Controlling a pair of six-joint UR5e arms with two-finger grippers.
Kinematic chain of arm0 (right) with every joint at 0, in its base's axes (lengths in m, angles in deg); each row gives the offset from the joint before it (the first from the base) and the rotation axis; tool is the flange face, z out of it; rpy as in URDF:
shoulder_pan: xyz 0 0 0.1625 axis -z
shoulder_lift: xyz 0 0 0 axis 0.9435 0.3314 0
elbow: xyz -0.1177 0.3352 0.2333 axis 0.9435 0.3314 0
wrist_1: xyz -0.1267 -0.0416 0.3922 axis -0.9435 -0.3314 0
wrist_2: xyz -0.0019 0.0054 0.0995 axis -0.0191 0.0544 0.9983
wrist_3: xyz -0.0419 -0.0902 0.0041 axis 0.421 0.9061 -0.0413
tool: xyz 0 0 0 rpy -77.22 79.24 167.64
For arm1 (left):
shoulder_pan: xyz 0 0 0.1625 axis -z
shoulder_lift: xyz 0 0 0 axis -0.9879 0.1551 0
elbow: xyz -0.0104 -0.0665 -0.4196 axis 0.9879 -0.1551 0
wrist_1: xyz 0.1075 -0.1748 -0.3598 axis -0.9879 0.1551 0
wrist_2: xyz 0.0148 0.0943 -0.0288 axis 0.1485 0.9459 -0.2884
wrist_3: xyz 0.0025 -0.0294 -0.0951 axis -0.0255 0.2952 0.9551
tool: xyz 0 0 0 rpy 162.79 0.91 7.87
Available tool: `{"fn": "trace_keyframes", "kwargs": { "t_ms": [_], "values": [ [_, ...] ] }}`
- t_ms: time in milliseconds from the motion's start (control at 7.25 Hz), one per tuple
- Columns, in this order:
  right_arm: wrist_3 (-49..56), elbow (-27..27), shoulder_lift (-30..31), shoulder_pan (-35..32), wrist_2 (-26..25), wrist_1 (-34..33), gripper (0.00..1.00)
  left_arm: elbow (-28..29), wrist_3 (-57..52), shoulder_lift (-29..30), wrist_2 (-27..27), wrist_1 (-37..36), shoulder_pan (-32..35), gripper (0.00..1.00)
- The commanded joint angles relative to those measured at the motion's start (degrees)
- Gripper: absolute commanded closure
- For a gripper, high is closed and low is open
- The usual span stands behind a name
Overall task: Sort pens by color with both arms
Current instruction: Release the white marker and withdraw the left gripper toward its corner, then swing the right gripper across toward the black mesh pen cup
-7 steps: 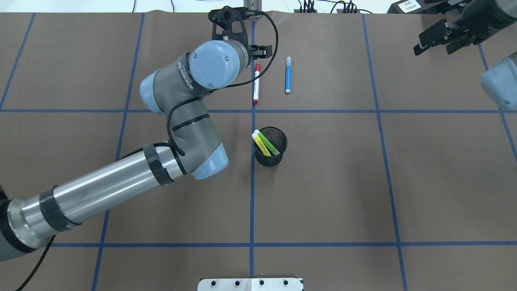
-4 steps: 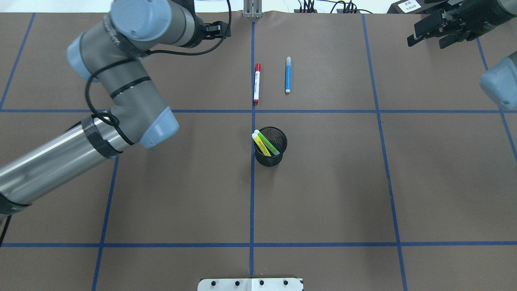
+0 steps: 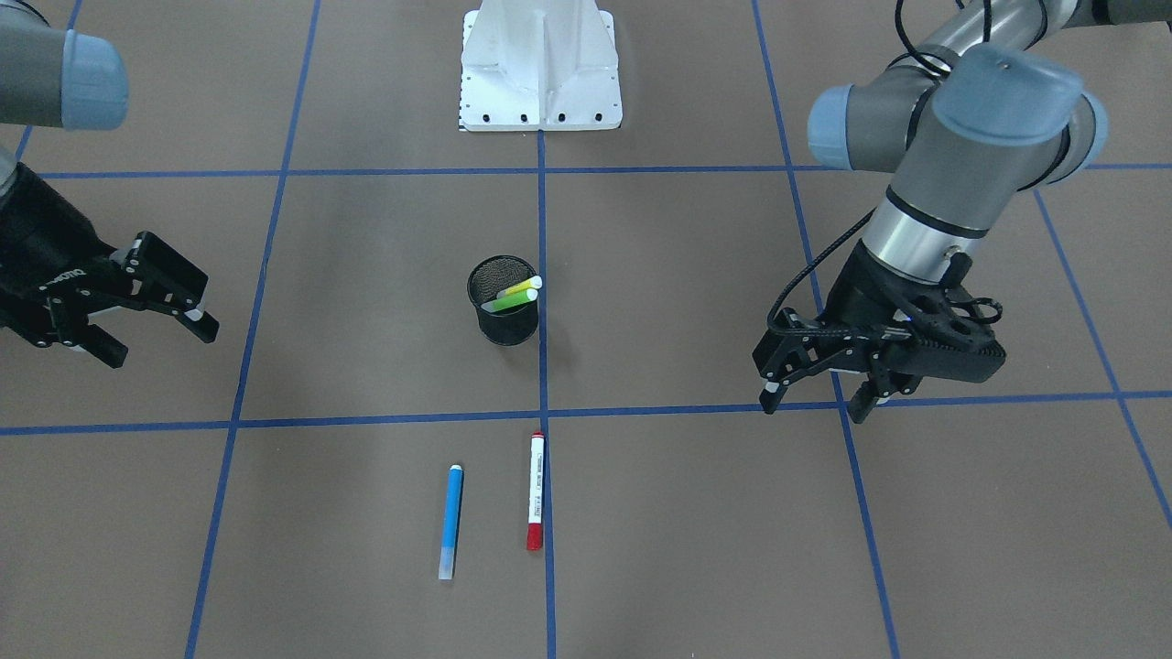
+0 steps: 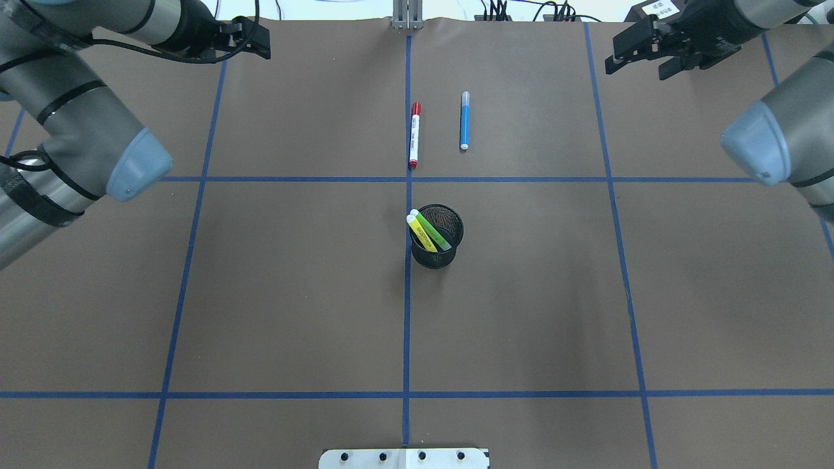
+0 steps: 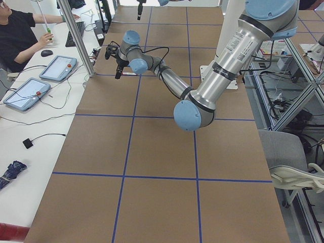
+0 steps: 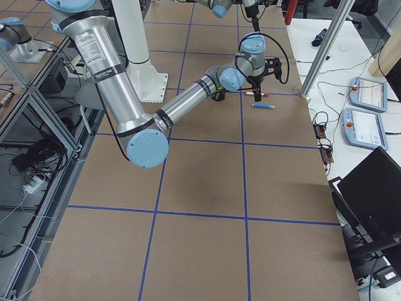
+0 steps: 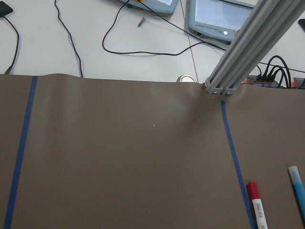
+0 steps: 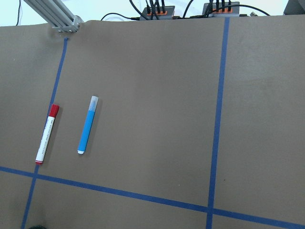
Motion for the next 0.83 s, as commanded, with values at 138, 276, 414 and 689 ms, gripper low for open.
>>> {"fn": "trace_keyframes", "kwargs": {
  "t_ms": [138,276,414,689],
  "values": [
    [-7.15,-0.53,-6.28,7.39,-7.27,-6.23,0.0,-1.76,-0.67,-3.89,-4.54,0.45,2.04,0.01],
    [-10.64,-0.79,-10.48,9.94,-10.08,-12.11,0.0,-2.02,-1.37,-4.51,-4.54,0.54,2.05,0.01],
    [-11.2,-0.8,-13.14,11.36,-11.41,-16.0,0.0,-2.02,-1.46,-4.95,-4.54,0.62,2.05,0.01],
    [-11.21,-0.27,-16.49,13.3,-12.29,-22.08,0.0,-2.02,-1.46,-5.04,-4.54,0.63,2.05,0.01]
  ]
}}
